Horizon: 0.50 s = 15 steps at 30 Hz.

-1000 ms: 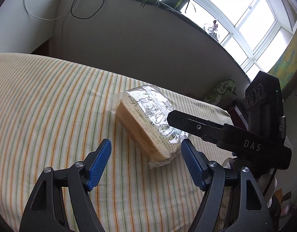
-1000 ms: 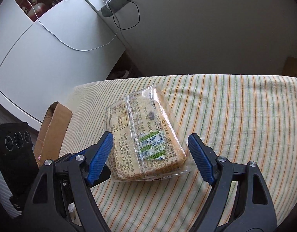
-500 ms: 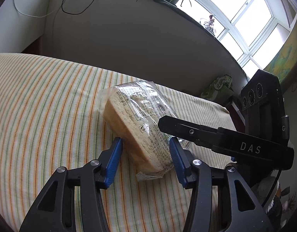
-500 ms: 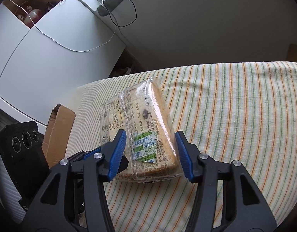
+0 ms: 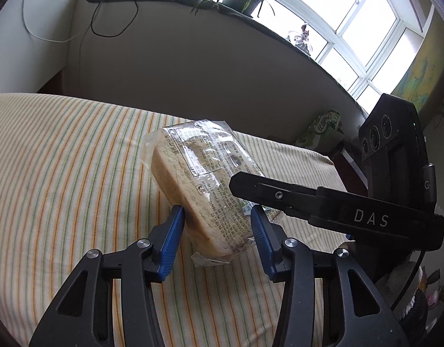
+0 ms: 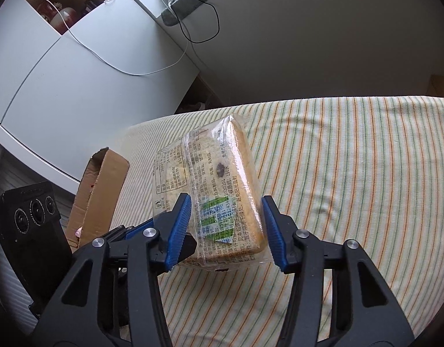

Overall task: Organize snacks
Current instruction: 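Lift the bread loaf with the left gripper and carry it over the box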

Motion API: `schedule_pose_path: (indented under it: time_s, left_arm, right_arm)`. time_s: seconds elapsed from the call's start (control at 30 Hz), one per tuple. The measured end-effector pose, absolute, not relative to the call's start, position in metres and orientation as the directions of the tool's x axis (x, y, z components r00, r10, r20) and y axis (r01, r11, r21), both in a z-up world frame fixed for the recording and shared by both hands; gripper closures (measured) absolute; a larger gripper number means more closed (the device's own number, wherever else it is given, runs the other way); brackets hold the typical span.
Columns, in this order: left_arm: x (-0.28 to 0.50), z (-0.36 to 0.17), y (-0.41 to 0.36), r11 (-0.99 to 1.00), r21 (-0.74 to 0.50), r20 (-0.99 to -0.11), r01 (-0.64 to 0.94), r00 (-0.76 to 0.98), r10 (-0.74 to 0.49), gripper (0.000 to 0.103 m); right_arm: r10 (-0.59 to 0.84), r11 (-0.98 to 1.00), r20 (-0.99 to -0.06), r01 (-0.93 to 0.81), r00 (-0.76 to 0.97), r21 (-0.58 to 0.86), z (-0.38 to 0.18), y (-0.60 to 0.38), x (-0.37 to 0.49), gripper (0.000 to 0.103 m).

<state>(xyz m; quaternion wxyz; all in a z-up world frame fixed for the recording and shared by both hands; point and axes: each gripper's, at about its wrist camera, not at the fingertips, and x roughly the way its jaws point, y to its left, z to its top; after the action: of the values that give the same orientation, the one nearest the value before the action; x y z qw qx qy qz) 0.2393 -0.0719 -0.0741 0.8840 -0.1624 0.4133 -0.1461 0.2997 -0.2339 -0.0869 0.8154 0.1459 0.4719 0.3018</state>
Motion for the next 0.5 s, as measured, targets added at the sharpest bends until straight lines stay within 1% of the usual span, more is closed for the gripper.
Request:
schedule_pose_path:
  time_s: [0.5]
  left_arm:
    - [0.165, -0.032, -0.032, 0.913, -0.39, -0.615, 0.115, 0.706, -0.352, 0.058]
  right_arm:
    - [0.663, 0.739, -0.648, -0.463, 0.374, 0.489, -0.037, -0.177, 0.237, 0.05]
